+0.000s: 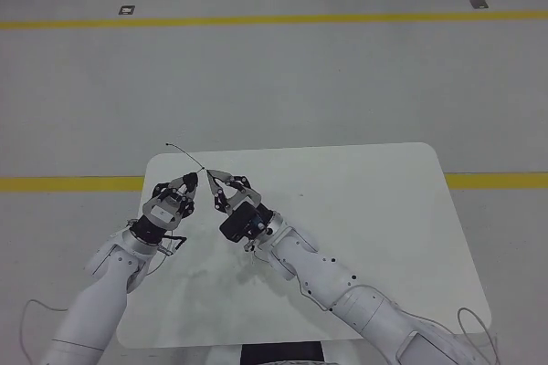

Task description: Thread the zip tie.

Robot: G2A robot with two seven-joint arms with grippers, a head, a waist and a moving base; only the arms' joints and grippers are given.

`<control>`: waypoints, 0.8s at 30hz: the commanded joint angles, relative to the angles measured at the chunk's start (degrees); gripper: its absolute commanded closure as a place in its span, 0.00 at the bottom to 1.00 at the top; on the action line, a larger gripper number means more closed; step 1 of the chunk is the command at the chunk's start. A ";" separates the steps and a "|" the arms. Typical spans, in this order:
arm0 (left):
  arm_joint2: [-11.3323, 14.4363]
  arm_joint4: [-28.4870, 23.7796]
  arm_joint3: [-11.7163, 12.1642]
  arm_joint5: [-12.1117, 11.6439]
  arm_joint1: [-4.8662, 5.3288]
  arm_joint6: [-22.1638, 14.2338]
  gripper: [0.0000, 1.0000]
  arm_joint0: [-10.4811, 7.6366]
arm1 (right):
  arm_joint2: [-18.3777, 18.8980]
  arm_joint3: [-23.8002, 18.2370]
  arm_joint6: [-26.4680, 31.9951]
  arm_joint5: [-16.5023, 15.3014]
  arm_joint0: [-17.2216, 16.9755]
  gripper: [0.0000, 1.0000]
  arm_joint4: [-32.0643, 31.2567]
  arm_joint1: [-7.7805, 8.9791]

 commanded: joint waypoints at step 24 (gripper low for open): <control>0.00 0.00 0.00 0.00 0.00 0.00 1.00 0.00 | 2.07 -2.79 0.94 1.34 -2.05 1.00 0.00 1.87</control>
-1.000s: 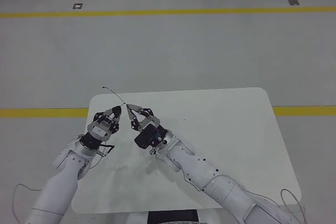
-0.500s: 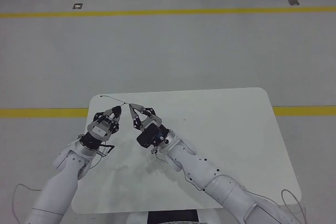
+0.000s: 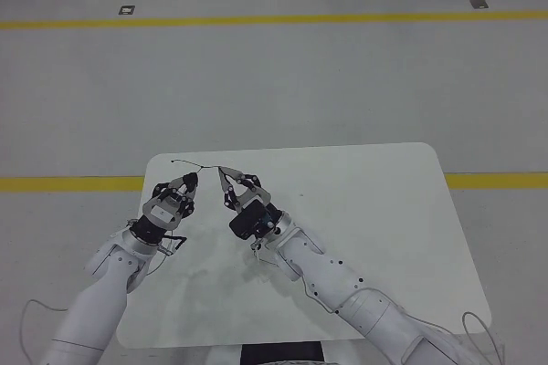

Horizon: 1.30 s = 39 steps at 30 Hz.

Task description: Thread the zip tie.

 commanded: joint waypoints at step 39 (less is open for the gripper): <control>0.00 0.00 0.00 0.00 0.00 0.00 1.00 0.00 | 2.59 -2.57 1.72 2.05 -1.10 1.00 0.00 3.08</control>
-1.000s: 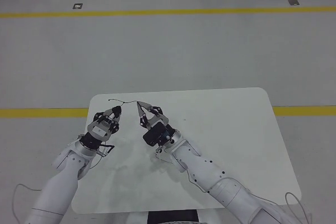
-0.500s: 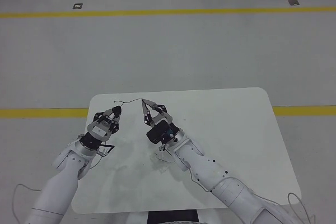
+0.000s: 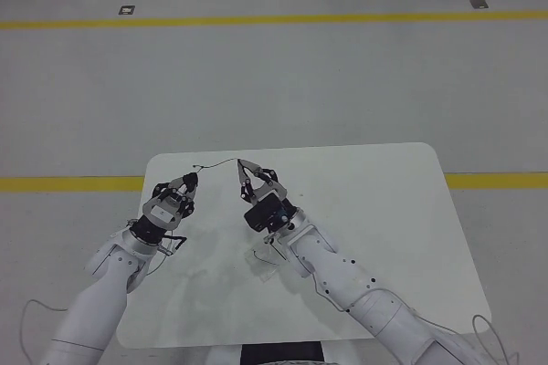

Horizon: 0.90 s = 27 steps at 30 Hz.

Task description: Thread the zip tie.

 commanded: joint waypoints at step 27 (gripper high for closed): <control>0.00 0.00 0.00 0.00 0.00 0.00 1.00 0.00 | 1.77 -0.98 0.40 0.52 -0.84 1.00 0.00 1.31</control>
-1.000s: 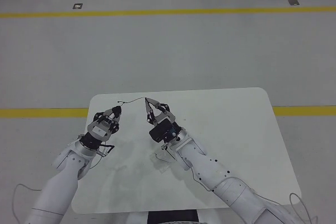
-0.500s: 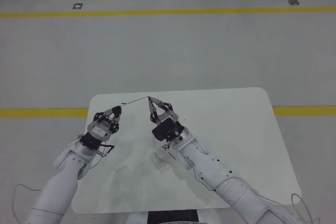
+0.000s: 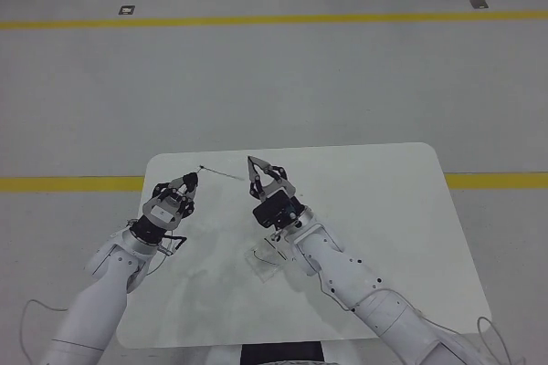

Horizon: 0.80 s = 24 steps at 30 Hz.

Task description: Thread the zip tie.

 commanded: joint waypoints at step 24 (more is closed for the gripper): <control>0.00 0.00 0.00 0.00 0.00 0.00 1.00 0.00 | 1.57 -1.45 2.90 0.91 -2.49 0.00 0.01 1.56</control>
